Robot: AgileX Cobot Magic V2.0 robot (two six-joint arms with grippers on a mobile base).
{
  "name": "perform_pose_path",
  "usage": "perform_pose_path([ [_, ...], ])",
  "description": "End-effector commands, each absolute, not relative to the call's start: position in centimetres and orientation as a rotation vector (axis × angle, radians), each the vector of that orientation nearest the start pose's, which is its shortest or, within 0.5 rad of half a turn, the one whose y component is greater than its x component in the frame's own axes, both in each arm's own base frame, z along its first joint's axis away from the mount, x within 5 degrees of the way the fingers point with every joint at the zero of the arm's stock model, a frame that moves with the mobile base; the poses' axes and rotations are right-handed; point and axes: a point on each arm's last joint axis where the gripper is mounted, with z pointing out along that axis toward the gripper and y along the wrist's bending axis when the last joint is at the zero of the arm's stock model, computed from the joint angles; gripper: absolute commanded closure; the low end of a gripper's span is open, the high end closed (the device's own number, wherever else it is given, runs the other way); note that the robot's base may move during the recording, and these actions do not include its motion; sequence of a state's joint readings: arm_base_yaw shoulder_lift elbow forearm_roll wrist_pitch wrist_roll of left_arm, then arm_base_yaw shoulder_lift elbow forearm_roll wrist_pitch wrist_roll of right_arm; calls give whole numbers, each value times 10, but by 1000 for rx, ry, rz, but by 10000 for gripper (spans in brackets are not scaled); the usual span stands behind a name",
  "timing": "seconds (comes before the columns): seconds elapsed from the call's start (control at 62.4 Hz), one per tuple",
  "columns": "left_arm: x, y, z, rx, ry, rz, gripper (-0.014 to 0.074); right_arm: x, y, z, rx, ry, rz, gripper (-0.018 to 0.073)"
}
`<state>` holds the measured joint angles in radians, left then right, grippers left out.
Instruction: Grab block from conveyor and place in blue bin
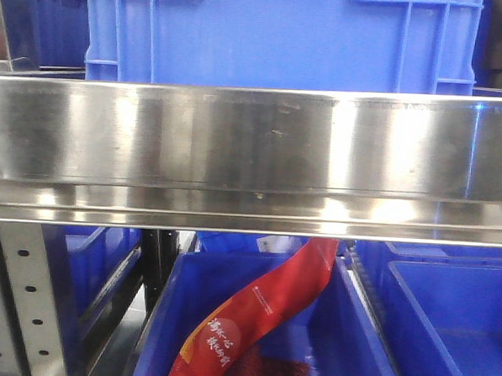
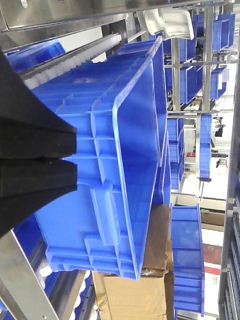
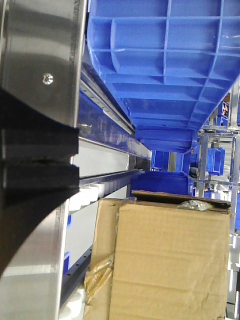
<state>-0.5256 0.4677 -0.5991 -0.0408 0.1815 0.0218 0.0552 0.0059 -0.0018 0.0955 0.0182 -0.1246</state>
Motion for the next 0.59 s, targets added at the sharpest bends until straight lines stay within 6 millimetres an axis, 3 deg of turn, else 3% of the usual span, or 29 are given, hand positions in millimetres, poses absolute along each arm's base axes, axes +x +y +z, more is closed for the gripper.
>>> perform_pose_path([
  [0.0,82,-49,366,394,1476,-442,708,56,3,214,-62,1475,13,728],
  [0.577,82,-49,366,394,1476,-442,708,56,3,214,-62,1475,13,728],
])
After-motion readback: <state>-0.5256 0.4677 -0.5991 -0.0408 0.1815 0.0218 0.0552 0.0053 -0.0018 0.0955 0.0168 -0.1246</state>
